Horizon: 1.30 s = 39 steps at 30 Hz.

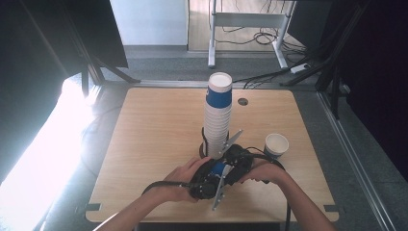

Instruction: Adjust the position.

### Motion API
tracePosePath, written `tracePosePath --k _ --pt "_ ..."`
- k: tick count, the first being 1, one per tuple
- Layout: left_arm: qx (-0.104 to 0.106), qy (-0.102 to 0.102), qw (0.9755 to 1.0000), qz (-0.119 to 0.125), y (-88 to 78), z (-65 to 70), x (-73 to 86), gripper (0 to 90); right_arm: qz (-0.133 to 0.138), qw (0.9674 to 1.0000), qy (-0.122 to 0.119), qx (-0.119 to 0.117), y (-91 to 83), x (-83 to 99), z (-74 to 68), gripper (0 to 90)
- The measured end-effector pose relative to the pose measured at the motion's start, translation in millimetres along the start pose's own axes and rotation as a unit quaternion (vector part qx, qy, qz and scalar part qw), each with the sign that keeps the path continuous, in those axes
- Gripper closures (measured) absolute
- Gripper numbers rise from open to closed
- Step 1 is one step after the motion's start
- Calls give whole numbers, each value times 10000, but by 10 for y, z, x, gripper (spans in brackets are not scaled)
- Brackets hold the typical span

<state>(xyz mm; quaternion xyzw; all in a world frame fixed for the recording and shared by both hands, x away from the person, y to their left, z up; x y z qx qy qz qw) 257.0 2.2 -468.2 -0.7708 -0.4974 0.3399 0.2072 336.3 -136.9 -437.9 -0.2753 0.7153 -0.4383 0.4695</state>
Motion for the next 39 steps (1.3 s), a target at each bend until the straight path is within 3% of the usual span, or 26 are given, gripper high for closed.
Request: tracePosePath --k 13,17,22,28,33,34,36,38,39 --pt "-85 -46 9999 -91 19 -5 13 214 56 9999 -86 75 19 -6 19 278" --pt "-46 -105 9998 -161 23 -4 22 111 132 9998 -60 149 -1 14 28 280" --pt "-71 -591 9982 47 -38 -67 85 55 449 9989 -30 155 -84 88 34 280" --pt "-20 -1196 9925 263 -120 -161 215 58 851 9962 14 201 -111 197 29 281" --pt "88 -1765 9833 438 -183 -185 324 61 1293 9909 67 379 -153 258 29 281" --pt "116 -1910 9803 497 -198 -191 343 63 1369 9897 74 401 -158 265 23 281" --pt "218 -2221 9729 608 -229 -206 384 70 1593 9861 97 465 -164 282 13 280" --pt "350 -2555 9629 794 -259 -222 424 79 1787 9823 118 548 -167 296 1 280" --pt "462 -2751 9562 891 -272 -231 446 81 1873 9805 127 583 -168 303 -5 281"
Point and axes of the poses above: each handheld gripper's, and its own axes: y roughly forward along the jaws, x roughly out of its underside, z roughly to its right, the point moved 1 cm from there along y, roughly forward along the jaws, and after that the axes turned 5 degrees about x, right-handed, at the moved point
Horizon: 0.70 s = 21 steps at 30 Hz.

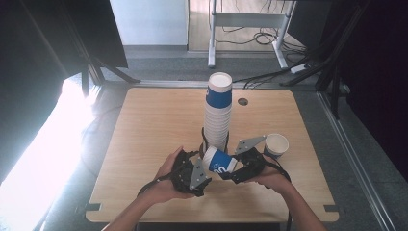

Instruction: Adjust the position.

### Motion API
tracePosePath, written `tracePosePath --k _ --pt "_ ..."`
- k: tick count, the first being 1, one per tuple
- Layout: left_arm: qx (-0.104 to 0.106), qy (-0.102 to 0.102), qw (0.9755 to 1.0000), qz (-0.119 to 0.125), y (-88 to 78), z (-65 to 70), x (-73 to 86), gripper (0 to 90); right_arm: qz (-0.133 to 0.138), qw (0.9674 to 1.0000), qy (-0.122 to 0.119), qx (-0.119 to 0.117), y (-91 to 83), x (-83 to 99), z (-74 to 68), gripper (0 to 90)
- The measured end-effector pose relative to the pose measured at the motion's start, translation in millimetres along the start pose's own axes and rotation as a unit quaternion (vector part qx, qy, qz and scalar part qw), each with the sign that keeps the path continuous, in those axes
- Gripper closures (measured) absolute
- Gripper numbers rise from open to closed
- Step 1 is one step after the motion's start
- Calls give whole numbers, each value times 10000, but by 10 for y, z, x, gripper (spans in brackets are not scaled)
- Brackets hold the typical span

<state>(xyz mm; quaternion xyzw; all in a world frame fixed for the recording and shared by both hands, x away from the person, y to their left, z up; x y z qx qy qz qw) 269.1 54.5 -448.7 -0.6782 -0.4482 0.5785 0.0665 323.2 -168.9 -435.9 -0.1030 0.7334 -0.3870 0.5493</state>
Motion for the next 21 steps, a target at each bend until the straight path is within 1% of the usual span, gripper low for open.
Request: tracePosePath --k 2,3,4,5,6,7,9,10,12,14,16,17,18,19,20,21 --pt "148 -243 9996 93 -23 -22 17 83 283 9996 47 64 -11 23 -12 280" --pt "231 -391 9988 159 -34 -33 28 84 358 9993 53 84 -9 34 -17 280" --pt "344 -587 9974 241 -44 -47 42 88 430 9990 55 123 -6 50 -25 280" --pt "411 -706 9963 283 -50 -55 51 89 558 9983 63 161 -2 74 -34 280" --pt "528 -938 9934 390 -52 -66 68 89 646 9978 91 153 0 90 -38 280" --pt "602 -1064 9915 441 -54 -74 79 89 768 9968 148 177 4 115 -43 280" --pt "804 -1426 9848 574 -54 -100 114 89 914 9954 198 222 18 152 -49 280" --pt "915 -1614 9804 658 -51 -114 132 89 1012 9944 218 228 23 174 -53 280" --pt "1137 -1987 9700 819 -40 -141 167 89 1199 9920 281 265 36 212 -61 280" --pt "1268 -2247 9617 927 -24 -162 198 89 1332 9902 324 260 54 245 -77 280" --pt "1404 -2400 9552 1015 -13 -171 216 89 1519 9873 348 304 72 279 -101 280" --pt "1442 -2451 9530 1041 -11 -175 222 89 1589 9861 363 326 80 293 -109 280" --pt "1482 -2515 9504 1077 -9 -178 227 89 1636 9852 379 328 85 304 -113 280" --pt "1535 -2578 9473 1125 -7 -183 233 89 1689 9843 389 330 93 318 -118 280" --pt "1582 -2664 9434 1181 -7 -190 240 89 1748 9831 411 352 99 333 -125 280" --pt "1601 -2715 9412 1214 -7 -195 243 89 1822 9817 419 368 107 352 -131 280"
Point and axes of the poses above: each handheld gripper's, and its own axes: y roughly forward along the jaws, x roughly out of its underside, z roughly to its right, the point moved 1 cm from there along y, roughly forward along the jaws, and after that the axes turned 5 degrees about x, right-handed, at the moved point
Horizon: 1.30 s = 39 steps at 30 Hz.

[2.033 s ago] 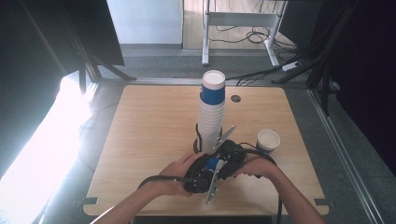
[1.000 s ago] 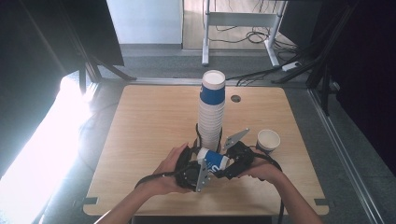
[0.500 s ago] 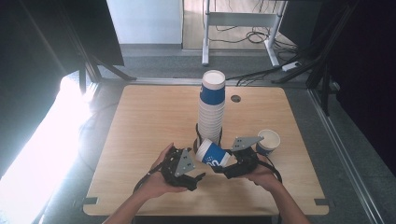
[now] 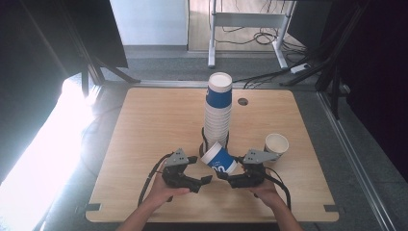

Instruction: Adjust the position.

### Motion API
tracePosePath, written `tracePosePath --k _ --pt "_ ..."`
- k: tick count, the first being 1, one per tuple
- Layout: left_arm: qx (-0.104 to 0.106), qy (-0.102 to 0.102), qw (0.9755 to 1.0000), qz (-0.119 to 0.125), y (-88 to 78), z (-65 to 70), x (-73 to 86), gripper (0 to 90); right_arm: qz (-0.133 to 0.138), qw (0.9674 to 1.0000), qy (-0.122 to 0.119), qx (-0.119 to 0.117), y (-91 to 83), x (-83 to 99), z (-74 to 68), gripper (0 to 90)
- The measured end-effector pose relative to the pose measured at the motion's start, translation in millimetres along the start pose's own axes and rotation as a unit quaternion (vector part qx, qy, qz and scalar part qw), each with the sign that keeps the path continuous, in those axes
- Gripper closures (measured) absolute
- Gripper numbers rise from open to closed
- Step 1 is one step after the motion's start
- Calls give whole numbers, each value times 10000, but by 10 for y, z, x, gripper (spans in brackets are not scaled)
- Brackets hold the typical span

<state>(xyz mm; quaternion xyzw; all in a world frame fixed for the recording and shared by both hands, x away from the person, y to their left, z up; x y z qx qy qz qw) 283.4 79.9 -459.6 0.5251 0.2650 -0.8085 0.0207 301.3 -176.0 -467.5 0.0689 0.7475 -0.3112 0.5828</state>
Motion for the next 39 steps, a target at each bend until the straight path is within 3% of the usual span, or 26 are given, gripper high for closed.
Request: tracePosePath --k 4,10,14,19,24,30,39 --pt "230 -336 9990 184 -3 -36 -1 89 180 9998 15 83 4 53 -16 280" --pt "648 -879 9929 472 58 -77 -24 89 503 9986 45 180 16 109 -61 280" --pt "673 -1092 9899 606 108 -112 -56 89 608 9979 57 233 28 130 -79 281" --pt "736 -1427 9841 757 211 -179 -84 92 653 9973 -47 317 62 151 -123 281" --pt "927 -1574 9794 855 271 -208 -108 83 679 9971 -107 324 94 150 -154 283" --pt "1100 -1746 9735 982 308 -223 -114 135 621 9973 -237 327 130 154 -187 285" --pt "1123 -1671 9735 1087 331 -220 -107 179 594 9973 -255 350 137 155 -179 284"
Point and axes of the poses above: each handheld gripper's, and its own axes: y roughly forward along the jaws, x roughly out of its underside, z roughly to its right, the point moved 1 cm from there along y, roughly forward along the jaws, and after that the axes turned 5 degrees about x, right-handed, at the moved point
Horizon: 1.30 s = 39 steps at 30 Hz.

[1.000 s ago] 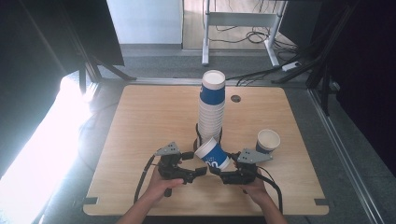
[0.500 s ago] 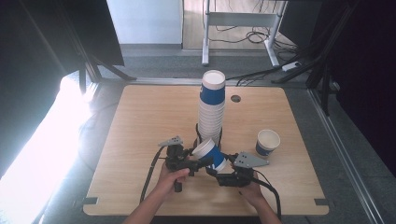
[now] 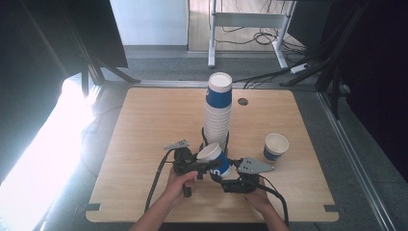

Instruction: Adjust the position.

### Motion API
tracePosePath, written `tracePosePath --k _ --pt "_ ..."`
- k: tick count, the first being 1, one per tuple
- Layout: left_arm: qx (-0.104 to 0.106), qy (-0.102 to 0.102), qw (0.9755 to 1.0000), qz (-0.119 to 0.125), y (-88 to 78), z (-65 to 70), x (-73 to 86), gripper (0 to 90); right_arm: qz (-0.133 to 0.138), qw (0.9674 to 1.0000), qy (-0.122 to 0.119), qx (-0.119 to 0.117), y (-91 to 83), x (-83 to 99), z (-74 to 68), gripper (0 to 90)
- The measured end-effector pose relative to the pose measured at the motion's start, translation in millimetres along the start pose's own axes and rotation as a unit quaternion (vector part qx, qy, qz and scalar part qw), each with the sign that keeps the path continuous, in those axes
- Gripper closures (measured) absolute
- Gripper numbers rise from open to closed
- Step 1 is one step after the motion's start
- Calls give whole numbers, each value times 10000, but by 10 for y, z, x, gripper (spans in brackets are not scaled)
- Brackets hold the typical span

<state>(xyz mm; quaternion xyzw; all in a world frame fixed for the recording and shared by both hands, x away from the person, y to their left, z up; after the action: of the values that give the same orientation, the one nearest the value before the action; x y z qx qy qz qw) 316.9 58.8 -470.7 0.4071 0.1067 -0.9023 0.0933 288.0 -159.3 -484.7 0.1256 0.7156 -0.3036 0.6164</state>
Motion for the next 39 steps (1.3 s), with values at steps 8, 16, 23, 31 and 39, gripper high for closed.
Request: tracePosePath --k 8,16,23,31,39 --pt "-86 212 9997 -31 6 23 13 192 -111 9999 -15 -54 3 -2 8 278" --pt "-239 476 9986 -13 -39 71 2 203 -274 9995 17 -147 28 -21 -5 245" --pt "-399 776 9962 -55 -148 109 -53 205 -334 9992 110 -198 -8 -16 5 188" --pt "-1003 1597 9815 -344 -185 237 -85 206 -365 9989 175 -216 -87 -32 15 152" --pt "-1495 2397 9559 -803 -132 406 -69 206 -567 9980 94 -271 -122 -34 -14 136"
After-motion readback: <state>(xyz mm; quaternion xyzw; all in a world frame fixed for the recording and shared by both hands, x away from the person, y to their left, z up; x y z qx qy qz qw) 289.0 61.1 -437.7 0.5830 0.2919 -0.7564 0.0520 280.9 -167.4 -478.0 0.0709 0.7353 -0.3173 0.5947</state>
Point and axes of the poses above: each handheld gripper's, and its own axes: y roughly forward along the jaws, x roughly out of its underside, z roughly to its right, the point moved 1 cm from there along y, roughly forward along the jaws, and after that the axes turned 5 degrees about x, right-handed, at the moved point
